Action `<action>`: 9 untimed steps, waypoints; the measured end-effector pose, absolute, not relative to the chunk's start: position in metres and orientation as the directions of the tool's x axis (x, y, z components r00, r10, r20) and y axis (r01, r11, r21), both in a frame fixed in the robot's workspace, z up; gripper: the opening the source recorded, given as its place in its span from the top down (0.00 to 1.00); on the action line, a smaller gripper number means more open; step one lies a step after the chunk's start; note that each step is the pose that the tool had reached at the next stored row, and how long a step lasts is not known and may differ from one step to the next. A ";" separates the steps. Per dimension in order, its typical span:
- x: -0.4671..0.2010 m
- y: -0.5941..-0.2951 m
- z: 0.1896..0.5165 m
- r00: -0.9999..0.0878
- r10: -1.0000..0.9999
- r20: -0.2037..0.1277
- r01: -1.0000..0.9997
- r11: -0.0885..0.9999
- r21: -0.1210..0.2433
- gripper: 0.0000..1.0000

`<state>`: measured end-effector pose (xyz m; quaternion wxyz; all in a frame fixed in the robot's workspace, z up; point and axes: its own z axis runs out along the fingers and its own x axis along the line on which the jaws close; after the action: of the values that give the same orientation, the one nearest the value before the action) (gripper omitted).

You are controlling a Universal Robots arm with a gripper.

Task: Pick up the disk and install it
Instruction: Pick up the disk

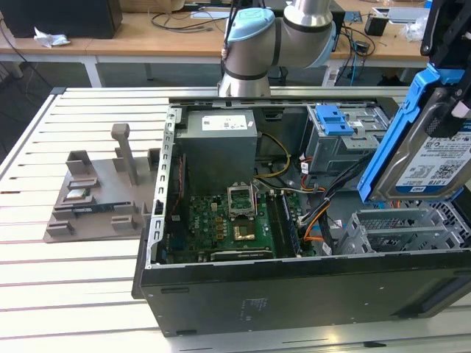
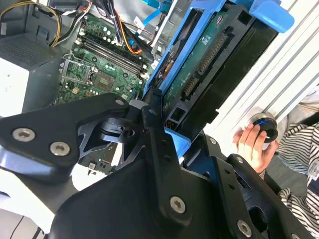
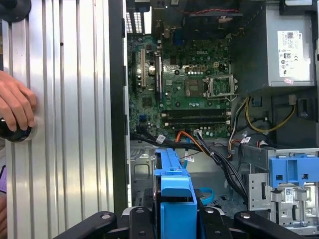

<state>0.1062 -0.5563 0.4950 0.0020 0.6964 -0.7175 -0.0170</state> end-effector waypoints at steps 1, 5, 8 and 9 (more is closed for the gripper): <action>0.107 -0.556 0.494 -0.030 -0.999 -0.021 -0.999 0.030 0.027 0.64; 0.108 -0.556 0.492 -0.030 -0.999 -0.021 -0.999 0.030 0.027 0.64; 0.109 -0.556 0.489 -0.030 -0.999 -0.021 -0.999 0.030 0.027 0.64; 0.109 -0.556 0.488 -0.030 -0.999 -0.021 -0.999 0.030 0.027 0.64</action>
<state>0.1093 -0.5563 0.4882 0.0020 0.6963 -0.7175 -0.0171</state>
